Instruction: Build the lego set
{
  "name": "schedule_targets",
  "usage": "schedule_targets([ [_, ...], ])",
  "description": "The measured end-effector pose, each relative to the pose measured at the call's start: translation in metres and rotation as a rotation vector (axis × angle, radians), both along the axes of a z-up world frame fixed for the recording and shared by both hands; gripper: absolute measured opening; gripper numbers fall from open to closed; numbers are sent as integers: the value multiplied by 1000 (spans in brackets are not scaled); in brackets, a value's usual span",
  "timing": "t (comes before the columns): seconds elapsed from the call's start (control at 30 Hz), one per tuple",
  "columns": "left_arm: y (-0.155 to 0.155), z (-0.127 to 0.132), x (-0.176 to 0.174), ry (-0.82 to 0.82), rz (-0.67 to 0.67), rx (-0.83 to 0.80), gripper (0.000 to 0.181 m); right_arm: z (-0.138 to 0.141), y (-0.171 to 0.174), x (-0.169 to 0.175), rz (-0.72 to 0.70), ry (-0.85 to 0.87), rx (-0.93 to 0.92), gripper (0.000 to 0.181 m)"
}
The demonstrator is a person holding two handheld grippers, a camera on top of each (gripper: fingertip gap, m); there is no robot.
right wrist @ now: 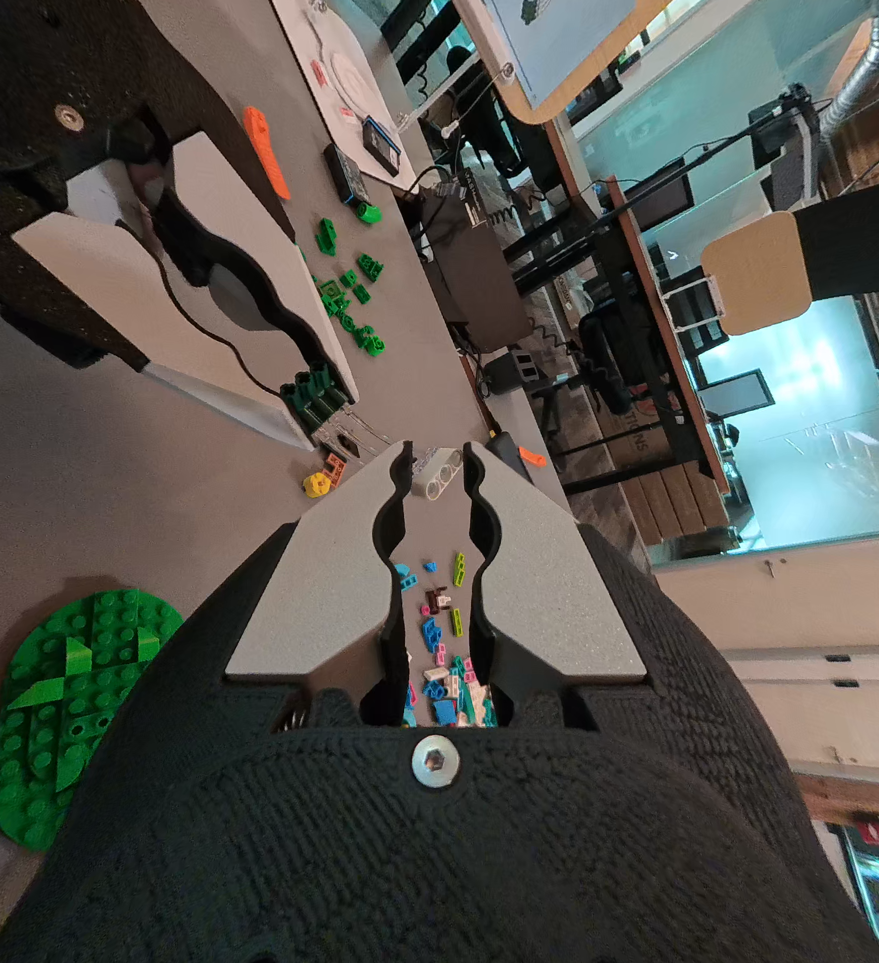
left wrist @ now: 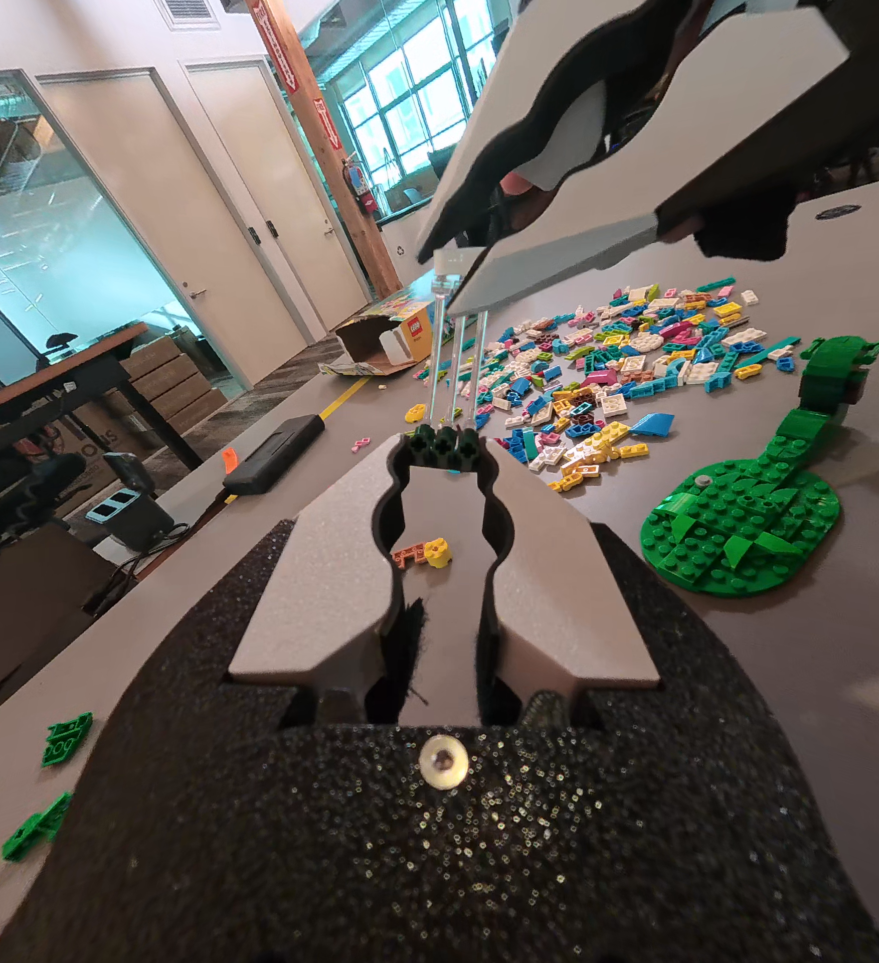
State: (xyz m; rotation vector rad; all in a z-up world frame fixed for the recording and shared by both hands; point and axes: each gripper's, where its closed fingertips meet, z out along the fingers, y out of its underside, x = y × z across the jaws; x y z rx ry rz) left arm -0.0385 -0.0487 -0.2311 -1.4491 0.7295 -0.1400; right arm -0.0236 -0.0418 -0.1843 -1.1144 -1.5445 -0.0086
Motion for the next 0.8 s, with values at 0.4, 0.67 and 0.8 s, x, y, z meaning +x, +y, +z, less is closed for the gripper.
schedule_targets([
  [0.4, 2, 7, -10, -76, 17, 0, 23, 13, -7, -3, 34, 150, -64, 25],
  [0.67, 1, 17, -15, -99, 41, 56, 23, 32, -12, -11, 6, 480, -216, 25],
  [0.8, 0, 16, -13, -108, 31, 47, 23, 27, -9, -17, -14, 538, -290, 22],
])
